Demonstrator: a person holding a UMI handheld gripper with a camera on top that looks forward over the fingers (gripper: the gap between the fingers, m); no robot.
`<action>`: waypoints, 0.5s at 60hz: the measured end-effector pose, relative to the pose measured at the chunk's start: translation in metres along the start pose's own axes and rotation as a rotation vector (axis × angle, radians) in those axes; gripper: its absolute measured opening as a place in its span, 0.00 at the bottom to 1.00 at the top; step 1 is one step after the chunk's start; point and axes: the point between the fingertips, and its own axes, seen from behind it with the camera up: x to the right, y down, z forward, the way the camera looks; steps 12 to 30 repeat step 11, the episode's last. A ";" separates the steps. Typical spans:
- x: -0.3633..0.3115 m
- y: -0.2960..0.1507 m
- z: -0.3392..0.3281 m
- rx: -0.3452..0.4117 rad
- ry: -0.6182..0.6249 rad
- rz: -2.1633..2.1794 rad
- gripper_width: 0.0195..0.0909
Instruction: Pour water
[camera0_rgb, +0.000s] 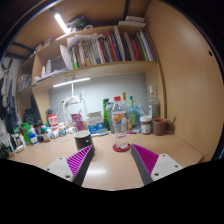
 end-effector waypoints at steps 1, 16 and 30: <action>-0.001 0.000 -0.006 0.004 -0.004 0.007 0.91; -0.001 -0.010 -0.051 0.042 -0.026 -0.003 0.90; -0.001 -0.010 -0.051 0.042 -0.026 -0.003 0.90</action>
